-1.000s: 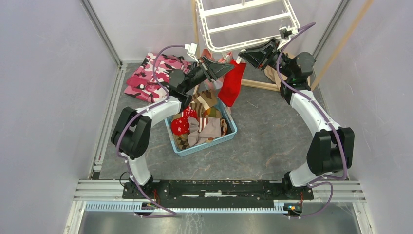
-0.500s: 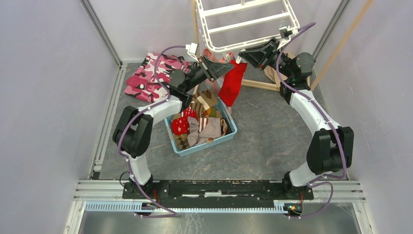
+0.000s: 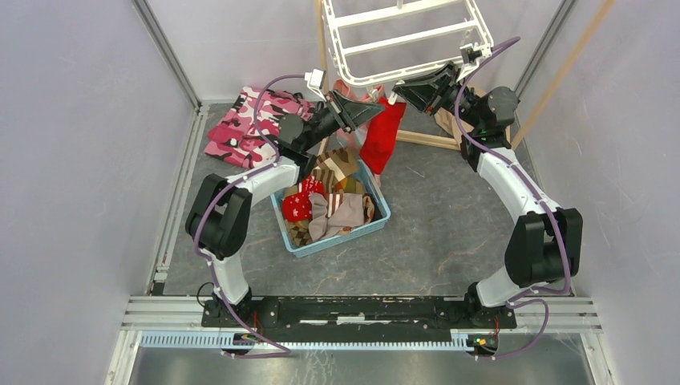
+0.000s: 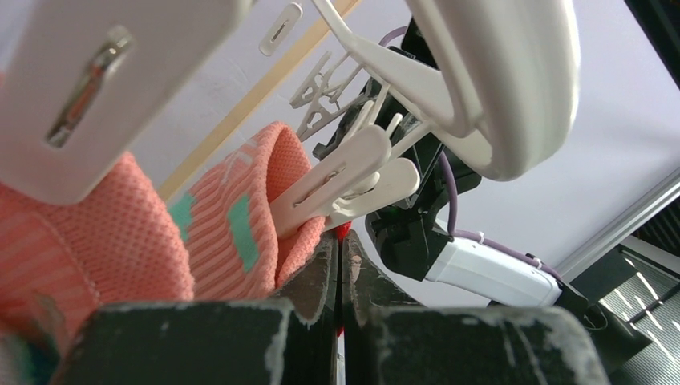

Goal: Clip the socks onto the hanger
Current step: Clamp the sock onto the hanger.

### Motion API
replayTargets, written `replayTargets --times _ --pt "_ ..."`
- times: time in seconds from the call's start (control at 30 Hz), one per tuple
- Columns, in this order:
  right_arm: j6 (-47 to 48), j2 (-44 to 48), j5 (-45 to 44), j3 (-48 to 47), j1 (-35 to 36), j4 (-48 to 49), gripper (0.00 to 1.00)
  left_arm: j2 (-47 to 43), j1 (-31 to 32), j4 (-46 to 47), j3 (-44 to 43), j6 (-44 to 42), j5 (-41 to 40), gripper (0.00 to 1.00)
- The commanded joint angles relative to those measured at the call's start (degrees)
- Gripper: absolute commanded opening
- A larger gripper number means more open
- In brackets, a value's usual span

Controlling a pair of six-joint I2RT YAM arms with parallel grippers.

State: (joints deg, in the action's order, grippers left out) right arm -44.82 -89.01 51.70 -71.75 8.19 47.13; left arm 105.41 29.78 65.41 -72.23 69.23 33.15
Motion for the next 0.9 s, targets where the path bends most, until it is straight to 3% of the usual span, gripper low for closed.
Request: replayTargets --times 0.0,0.87 --pt "-2.2 -0.1 4.5 0.2 0.6 2.8 0.00 0.8 -0.3 4.6 -2.2 4.2 -0.1 0.02" --pt "-3.2 -0.2 4.9 0.2 0.6 4.4 0.00 2.5 -0.6 3.9 -4.2 11.3 2.1 0.02"
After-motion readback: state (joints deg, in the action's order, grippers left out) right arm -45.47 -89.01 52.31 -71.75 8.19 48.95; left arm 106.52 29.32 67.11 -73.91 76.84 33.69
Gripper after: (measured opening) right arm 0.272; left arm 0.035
